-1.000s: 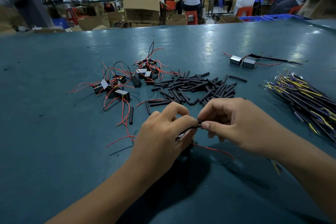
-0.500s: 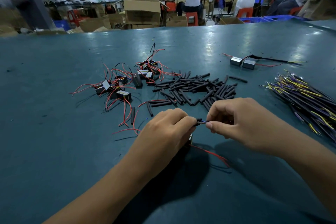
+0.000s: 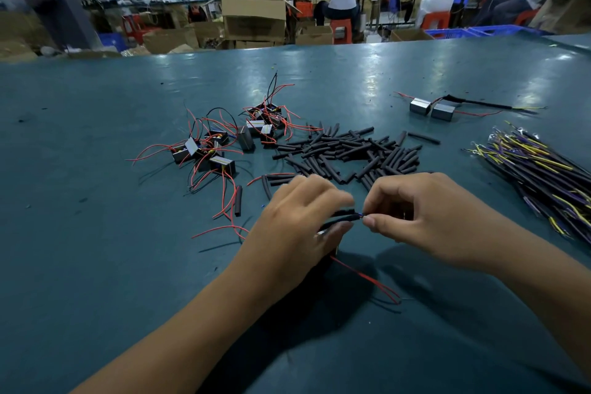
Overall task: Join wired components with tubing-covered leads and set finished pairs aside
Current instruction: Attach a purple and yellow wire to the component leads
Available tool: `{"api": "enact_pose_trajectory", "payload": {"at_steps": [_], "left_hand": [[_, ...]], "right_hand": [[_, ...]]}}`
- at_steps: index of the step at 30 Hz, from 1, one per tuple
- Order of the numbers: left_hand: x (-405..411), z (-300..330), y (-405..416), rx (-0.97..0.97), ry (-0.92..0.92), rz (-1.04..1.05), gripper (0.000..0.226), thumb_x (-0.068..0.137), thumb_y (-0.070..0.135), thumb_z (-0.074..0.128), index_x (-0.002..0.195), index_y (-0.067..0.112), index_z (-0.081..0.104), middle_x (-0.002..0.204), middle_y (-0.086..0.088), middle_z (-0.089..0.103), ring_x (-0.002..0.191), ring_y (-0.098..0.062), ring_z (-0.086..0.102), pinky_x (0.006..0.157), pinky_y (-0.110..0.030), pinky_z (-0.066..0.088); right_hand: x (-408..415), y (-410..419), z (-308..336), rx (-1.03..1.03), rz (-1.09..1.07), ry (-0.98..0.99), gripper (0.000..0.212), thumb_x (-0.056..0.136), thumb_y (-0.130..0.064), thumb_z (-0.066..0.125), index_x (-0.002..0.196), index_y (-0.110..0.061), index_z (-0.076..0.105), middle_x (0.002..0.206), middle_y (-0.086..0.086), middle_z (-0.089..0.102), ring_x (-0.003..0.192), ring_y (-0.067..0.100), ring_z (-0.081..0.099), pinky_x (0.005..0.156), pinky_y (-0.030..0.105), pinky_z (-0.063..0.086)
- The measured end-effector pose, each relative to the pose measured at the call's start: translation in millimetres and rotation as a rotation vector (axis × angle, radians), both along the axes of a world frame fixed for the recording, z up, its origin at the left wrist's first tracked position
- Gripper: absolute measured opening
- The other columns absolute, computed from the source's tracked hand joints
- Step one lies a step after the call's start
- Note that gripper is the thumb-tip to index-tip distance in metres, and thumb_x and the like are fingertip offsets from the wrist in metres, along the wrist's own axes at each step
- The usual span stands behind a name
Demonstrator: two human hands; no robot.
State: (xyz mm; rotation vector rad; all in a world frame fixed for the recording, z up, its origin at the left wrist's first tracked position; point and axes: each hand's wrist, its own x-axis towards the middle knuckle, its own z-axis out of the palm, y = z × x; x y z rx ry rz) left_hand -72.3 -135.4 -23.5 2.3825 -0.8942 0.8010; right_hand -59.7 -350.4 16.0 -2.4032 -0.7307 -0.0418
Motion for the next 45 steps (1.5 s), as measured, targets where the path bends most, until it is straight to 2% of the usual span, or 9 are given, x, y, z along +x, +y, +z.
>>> {"api": "enact_pose_trajectory", "payload": {"at_steps": [4, 12, 20, 26, 29, 33, 36, 40, 45], "left_hand": [[0, 1, 7, 0.040, 0.077, 0.082, 0.027, 0.091, 0.040, 0.062, 0.103, 0.018, 0.072, 0.096, 0.006, 0.068, 0.092, -0.022, 0.060, 0.085, -0.034, 0.038], [-4, 5, 4, 0.184, -0.053, 0.072, 0.029, 0.101, 0.029, 0.050, 0.101, 0.012, 0.073, 0.089, 0.000, 0.068, 0.083, -0.028, 0.060, 0.077, -0.043, 0.045], [-3, 6, 6, 0.147, -0.077, 0.065, 0.020, 0.096, 0.030, 0.062, 0.095, 0.013, 0.072, 0.087, 0.001, 0.068, 0.082, -0.026, 0.060, 0.074, -0.040, 0.044], [5, 17, 16, -0.195, -0.047, 0.153, 0.012, 0.088, 0.024, 0.071, 0.090, 0.013, 0.076, 0.085, 0.003, 0.070, 0.078, -0.016, 0.056, 0.074, -0.028, 0.043], [14, 26, 37, -0.474, 0.096, 0.196, 0.004, 0.087, 0.020, 0.075, 0.091, 0.021, 0.075, 0.082, 0.005, 0.068, 0.066, -0.009, 0.054, 0.066, -0.016, 0.041], [26, 27, 55, -0.665, 0.222, 0.217, 0.011, 0.093, 0.018, 0.070, 0.084, 0.025, 0.070, 0.068, 0.011, 0.063, 0.057, -0.006, 0.050, 0.057, -0.024, 0.045], [30, 25, 60, -0.874, 0.364, 0.151, 0.012, 0.094, 0.019, 0.067, 0.084, 0.016, 0.072, 0.069, 0.001, 0.063, 0.055, -0.008, 0.050, 0.052, -0.023, 0.045], [27, 27, 53, -1.179, 0.570, -0.077, 0.010, 0.083, 0.023, 0.070, 0.078, 0.014, 0.072, 0.070, 0.000, 0.066, 0.051, -0.006, 0.049, 0.046, -0.016, 0.040], [16, 18, 27, -1.056, 0.593, -0.125, 0.010, 0.071, 0.022, 0.078, 0.079, 0.017, 0.075, 0.067, -0.002, 0.068, 0.054, -0.009, 0.055, 0.047, -0.019, 0.045]], "right_hand": [[-2, -2, 2, 0.020, 0.049, -0.017, 0.011, 0.090, -0.020, 0.072, 0.084, -0.028, 0.067, 0.072, -0.017, 0.066, 0.061, 0.003, 0.056, 0.058, 0.011, 0.039], [-7, 3, 0, -0.010, 0.069, -0.197, 0.009, 0.090, -0.016, 0.072, 0.087, -0.024, 0.069, 0.071, -0.017, 0.065, 0.067, 0.003, 0.058, 0.060, 0.009, 0.038], [-5, 5, -10, -0.042, 0.133, -0.420, 0.006, 0.092, -0.012, 0.068, 0.095, -0.018, 0.068, 0.083, -0.010, 0.065, 0.072, 0.011, 0.061, 0.065, 0.038, 0.053], [-9, 12, -3, 0.060, -0.040, -0.725, 0.022, 0.090, -0.023, 0.067, 0.109, -0.013, 0.071, 0.113, -0.002, 0.068, 0.109, 0.022, 0.061, 0.095, 0.045, 0.043], [-11, 9, 1, 0.176, -0.118, -0.857, 0.021, 0.092, -0.017, 0.065, 0.109, -0.007, 0.070, 0.118, 0.001, 0.065, 0.112, 0.025, 0.058, 0.098, 0.048, 0.042], [-10, 6, -1, 0.269, -0.209, -0.933, 0.019, 0.092, -0.011, 0.062, 0.108, -0.001, 0.068, 0.115, 0.008, 0.064, 0.112, 0.027, 0.057, 0.097, 0.049, 0.043], [-6, 4, -1, 0.391, -0.258, -0.789, 0.016, 0.095, -0.012, 0.058, 0.107, -0.008, 0.067, 0.107, 0.000, 0.064, 0.106, 0.012, 0.058, 0.096, 0.029, 0.043], [-1, 8, 4, 0.767, -0.170, -0.090, 0.016, 0.099, -0.012, 0.058, 0.091, -0.017, 0.070, 0.083, -0.001, 0.074, 0.077, 0.005, 0.065, 0.072, 0.020, 0.051], [-5, 31, 1, 0.573, -0.050, 0.029, 0.015, 0.089, -0.037, 0.065, 0.091, -0.025, 0.074, 0.077, 0.004, 0.072, 0.064, 0.017, 0.064, 0.052, 0.025, 0.051]]}}
